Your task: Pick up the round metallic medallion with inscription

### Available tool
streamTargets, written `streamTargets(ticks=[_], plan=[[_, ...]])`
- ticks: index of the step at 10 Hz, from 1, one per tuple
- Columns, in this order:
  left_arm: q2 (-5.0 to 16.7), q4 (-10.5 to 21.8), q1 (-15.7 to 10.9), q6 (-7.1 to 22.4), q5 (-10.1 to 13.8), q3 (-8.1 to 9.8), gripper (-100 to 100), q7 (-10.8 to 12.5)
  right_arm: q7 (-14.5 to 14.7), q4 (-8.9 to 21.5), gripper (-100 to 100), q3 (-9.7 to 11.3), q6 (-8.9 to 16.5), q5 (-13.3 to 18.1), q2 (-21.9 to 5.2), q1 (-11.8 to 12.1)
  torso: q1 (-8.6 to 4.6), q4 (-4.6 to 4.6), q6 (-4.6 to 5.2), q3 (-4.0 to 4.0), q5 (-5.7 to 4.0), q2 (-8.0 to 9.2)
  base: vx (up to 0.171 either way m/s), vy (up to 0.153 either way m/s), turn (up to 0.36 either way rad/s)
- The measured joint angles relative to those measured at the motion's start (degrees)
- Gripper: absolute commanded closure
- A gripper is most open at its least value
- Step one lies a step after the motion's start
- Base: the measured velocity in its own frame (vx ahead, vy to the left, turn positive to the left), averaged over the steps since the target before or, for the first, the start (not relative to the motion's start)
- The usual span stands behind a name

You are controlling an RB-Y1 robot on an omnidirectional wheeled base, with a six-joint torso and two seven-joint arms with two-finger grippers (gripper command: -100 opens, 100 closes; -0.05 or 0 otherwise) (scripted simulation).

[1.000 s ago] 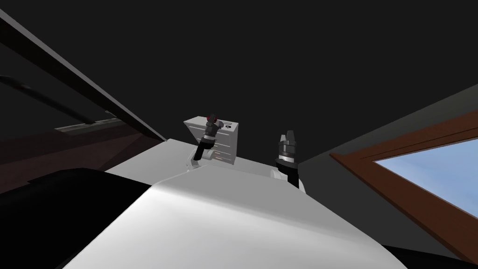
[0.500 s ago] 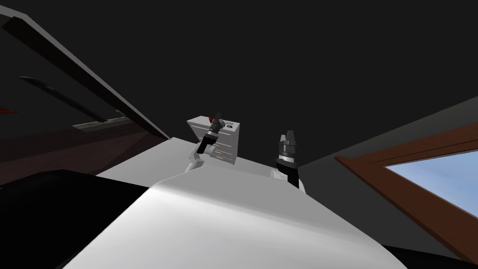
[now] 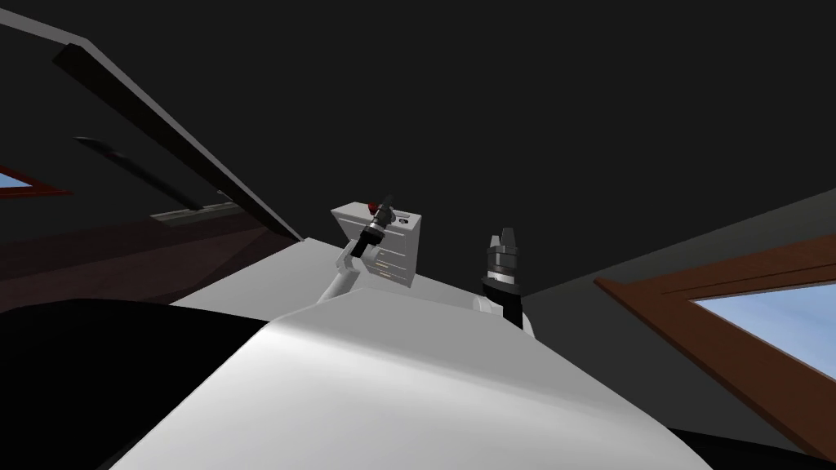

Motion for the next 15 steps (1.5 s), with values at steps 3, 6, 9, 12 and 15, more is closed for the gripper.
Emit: streamTargets(ticks=[3,6,9,12,15], plan=[[1.0,1.6,-3.4,4.6,-0.7,-0.28,-100,-0.3,0.0,0.0,0,0.0,0.0,0.0,0.0,0.0,0.00,0.00,-0.01,0.00,0.00,0.00,0.006,-0.011,0.048],[2.2,3.7,-6.7,8.8,-1.1,-0.39,-100,-0.5,0.0,0.0,0,0.0,0.0,0.0,0.0,0.0,-0.01,0.00,0.00,0.00,0.00,0.00,0.006,-0.013,0.049],[3.7,6.4,-10.2,12.4,-1.3,-0.32,-100,-0.7,0.0,0.0,0,0.0,0.0,0.0,0.0,0.0,-0.01,0.00,0.00,0.00,0.00,-0.01,0.009,-0.015,0.049],[4.4,8.6,-13.6,16.9,-1.8,-0.54,-100,-1.4,0.0,0.0,0,0.0,0.0,0.0,0.0,0.0,-0.02,-0.01,0.00,-0.02,0.00,-0.02,0.012,-0.017,0.048],[5.1,11.1,-17.5,22.0,-2.2,-0.64,-100,-2.0,0.0,0.0,0,0.0,0.0,0.0,0.0,0.0,-0.04,-0.01,0.00,-0.01,-0.01,-0.01,0.009,-0.020,0.050]])
